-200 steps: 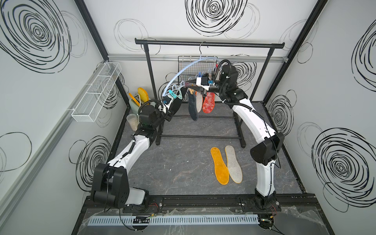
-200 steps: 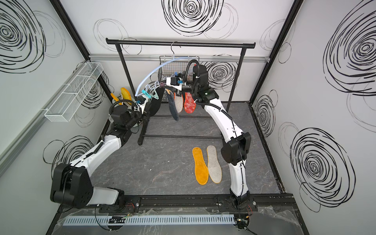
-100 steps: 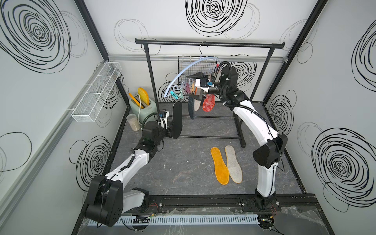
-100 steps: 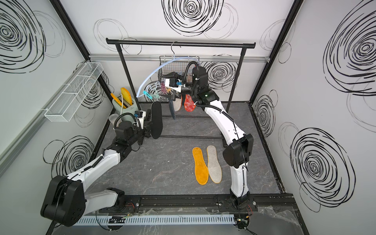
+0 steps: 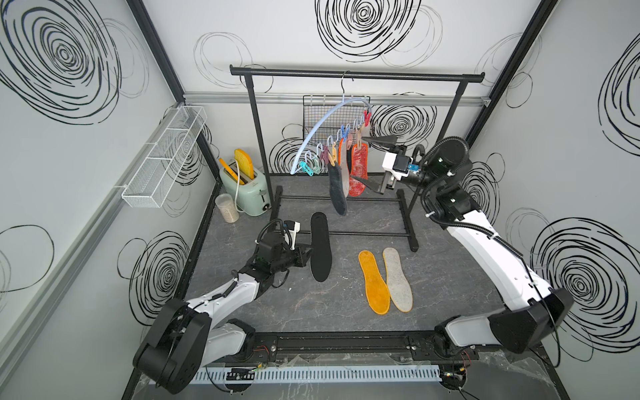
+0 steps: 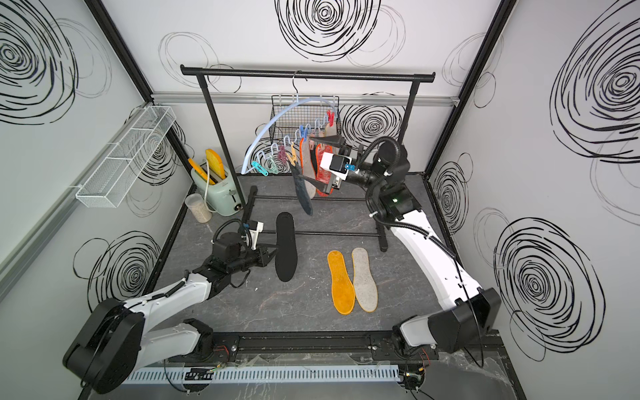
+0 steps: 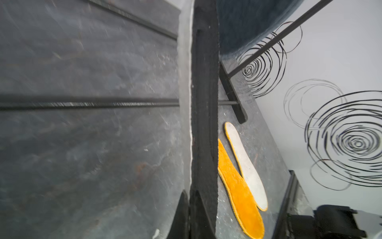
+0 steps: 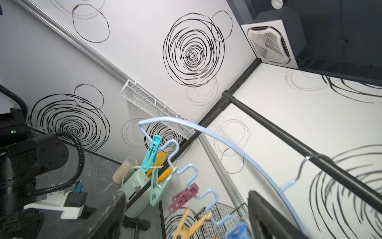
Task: Take the shoe insoles off the hanger
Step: Place the insole at the center of the board, then remove the insole from the hanger.
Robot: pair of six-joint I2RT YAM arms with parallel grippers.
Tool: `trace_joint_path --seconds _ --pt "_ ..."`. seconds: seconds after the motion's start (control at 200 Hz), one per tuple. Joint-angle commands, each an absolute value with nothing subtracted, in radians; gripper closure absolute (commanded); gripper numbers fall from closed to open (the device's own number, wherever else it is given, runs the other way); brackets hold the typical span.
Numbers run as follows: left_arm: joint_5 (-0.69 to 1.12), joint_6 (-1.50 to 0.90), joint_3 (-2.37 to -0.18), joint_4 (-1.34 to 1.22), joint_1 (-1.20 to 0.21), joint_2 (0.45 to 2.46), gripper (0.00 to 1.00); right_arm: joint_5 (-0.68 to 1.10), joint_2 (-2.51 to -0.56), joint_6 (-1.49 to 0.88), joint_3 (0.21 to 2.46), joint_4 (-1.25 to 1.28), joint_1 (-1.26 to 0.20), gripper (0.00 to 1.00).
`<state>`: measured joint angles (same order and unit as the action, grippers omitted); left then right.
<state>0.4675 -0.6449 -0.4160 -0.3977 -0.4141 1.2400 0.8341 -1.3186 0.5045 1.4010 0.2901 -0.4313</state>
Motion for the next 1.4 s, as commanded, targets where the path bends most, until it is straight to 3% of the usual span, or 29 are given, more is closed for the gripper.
trace_joint_path --seconds 0.0,0.105,0.26,0.315,0.42,0.54,0.62,0.805,1.02,1.205,1.396 --pt "0.545 -0.803 -0.410 -0.503 -0.482 1.324 1.00 0.802 -1.185 0.361 1.209 0.471 -0.398 0.06" --pt "0.535 -0.795 -0.433 -0.529 -0.543 1.435 1.00 0.839 -1.085 0.255 1.014 0.578 -0.340 0.07" --pt "0.497 -0.834 -0.465 -0.561 -0.628 1.549 1.00 0.794 -0.988 0.251 0.869 0.532 -0.330 0.08" --pt "0.463 -0.823 -0.478 -0.542 -0.667 1.581 0.93 0.797 -0.967 0.255 0.837 0.536 -0.330 0.08" --pt "0.437 -0.858 -0.463 -0.624 -0.703 1.656 0.90 0.804 -0.960 0.259 0.827 0.538 -0.330 0.08" --pt "0.458 -0.916 -0.452 -0.738 -0.726 1.722 0.80 0.804 -0.984 0.272 0.842 0.507 -0.330 0.09" --pt "0.437 -0.907 -0.463 -0.716 -0.734 1.722 0.63 0.808 -0.992 0.276 0.844 0.499 -0.329 0.09" --pt "0.358 -0.862 -0.453 -0.607 -0.726 1.635 0.41 0.810 -0.999 0.284 0.847 0.494 -0.330 0.09" --pt "0.273 -0.785 -0.420 -0.418 -0.643 1.449 0.36 0.816 -1.003 0.280 0.853 0.487 -0.331 0.09" --pt "0.199 -0.694 -0.421 -0.275 -0.440 1.156 0.29 0.811 -0.999 0.280 0.854 0.486 -0.331 0.09" --pt "0.077 -0.511 -0.546 -0.409 -0.469 1.098 0.26 0.803 -1.003 0.260 0.861 0.492 -0.331 0.09"
